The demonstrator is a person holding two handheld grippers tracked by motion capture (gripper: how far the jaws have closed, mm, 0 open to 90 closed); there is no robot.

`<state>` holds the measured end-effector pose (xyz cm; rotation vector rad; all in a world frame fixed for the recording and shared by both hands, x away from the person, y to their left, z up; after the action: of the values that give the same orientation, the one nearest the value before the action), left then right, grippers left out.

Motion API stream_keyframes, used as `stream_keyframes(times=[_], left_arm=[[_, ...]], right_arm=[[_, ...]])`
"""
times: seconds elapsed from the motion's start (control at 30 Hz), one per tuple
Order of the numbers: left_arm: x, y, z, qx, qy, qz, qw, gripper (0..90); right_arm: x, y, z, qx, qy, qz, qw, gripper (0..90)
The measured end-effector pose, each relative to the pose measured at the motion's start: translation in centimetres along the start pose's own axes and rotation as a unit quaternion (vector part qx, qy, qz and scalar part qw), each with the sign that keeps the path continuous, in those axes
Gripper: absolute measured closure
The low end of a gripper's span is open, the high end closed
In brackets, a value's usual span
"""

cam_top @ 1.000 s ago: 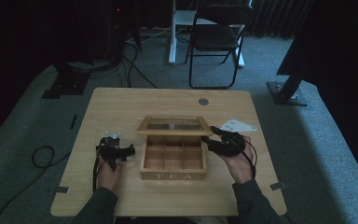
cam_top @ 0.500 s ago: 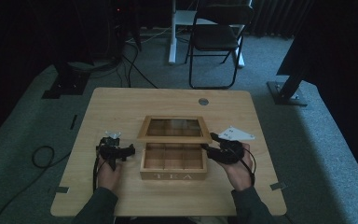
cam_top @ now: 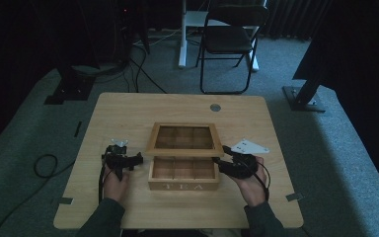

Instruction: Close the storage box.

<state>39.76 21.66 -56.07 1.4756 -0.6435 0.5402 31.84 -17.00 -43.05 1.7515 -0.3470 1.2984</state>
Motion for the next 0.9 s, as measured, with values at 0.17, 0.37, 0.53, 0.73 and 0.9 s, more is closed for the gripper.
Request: stream_keyframes(times=[0.17,0.37,0.53,0.73,0.9], left_arm=[[0.0,0.0,0.0,0.0,-0.001,-0.001,1.0,1.6],[0.0,0.0,0.0,0.0,-0.001,-0.001,1.0,1.6],[0.0,0.0,0.0,0.001,0.0,-0.001,1.0,1.6],[0.0,0.0,0.0,0.001,0.0,0.0,1.0,1.6],[0.0,0.0,0.0,0.001,0.0,0.0,1.0,1.6]], right_arm=[[-0.5,-0.1,-0.1,0.002,-0.004,-0.002,1.0,46.7],[-1.0,-0.1,-0.2,0.005,-0.004,-0.007,1.0,46.2],[-1.3,-0.2,-0.2,0.008,-0.006,-0.009,0.9999,45.7],[-1.8,-0.2,-0.3,0.01,-0.008,-0.009,0.9999,45.4],[-2.2,-0.3,-0.4,0.011,-0.01,-0.011,0.9998,45.3]])
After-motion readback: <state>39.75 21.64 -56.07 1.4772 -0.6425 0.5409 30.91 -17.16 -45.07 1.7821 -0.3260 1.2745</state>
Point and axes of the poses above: each handheld gripper's, and its own axes: y roughly backward along the jaws, x roughly out of its top, z roughly to its right, the point moved 2 cm from there along -y, roughly forward along the jaws
